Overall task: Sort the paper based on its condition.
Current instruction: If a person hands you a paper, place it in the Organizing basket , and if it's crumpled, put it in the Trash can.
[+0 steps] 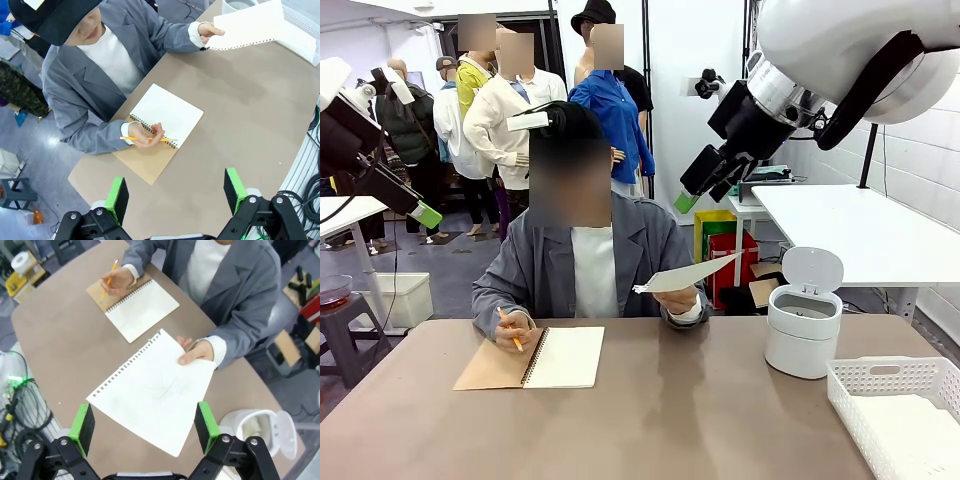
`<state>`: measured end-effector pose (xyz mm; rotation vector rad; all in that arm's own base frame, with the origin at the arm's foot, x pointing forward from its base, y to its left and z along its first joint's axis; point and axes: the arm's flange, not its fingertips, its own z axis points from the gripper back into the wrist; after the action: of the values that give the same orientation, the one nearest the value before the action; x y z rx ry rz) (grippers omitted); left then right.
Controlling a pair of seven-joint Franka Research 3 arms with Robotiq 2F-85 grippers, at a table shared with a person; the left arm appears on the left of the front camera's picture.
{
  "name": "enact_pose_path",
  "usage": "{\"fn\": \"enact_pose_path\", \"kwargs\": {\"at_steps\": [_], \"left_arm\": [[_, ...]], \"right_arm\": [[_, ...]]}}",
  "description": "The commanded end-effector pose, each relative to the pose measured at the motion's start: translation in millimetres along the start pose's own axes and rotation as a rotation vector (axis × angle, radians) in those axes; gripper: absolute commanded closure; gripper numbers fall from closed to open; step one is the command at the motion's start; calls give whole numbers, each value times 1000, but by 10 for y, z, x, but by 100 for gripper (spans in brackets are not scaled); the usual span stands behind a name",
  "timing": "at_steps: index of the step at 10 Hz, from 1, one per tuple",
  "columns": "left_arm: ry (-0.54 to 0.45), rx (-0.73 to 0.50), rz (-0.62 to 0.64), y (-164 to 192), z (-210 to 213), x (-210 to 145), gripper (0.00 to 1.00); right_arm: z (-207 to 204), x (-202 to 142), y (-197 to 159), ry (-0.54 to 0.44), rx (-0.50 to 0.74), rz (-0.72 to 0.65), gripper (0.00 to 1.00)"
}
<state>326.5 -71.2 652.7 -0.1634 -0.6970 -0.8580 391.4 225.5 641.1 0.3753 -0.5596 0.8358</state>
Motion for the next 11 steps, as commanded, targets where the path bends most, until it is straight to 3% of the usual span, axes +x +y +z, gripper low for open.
{"fn": "enact_pose_path", "kwargs": {"at_steps": [1,4,8,11], "left_arm": [[-3,-2,3,4,4,-6,0],[-3,-2,3,4,4,-6,0],[-3,-2,3,4,4,-6,0],[-3,-2,3,4,4,-6,0]], "right_arm": [[-15,52,-118,3,37,-98,0],[-181,-11,-487,112,112,-369,0],[-721,-253,-926,285,153,-773,0],[-908,-574,-1120,283,254,-1048,0]]}}
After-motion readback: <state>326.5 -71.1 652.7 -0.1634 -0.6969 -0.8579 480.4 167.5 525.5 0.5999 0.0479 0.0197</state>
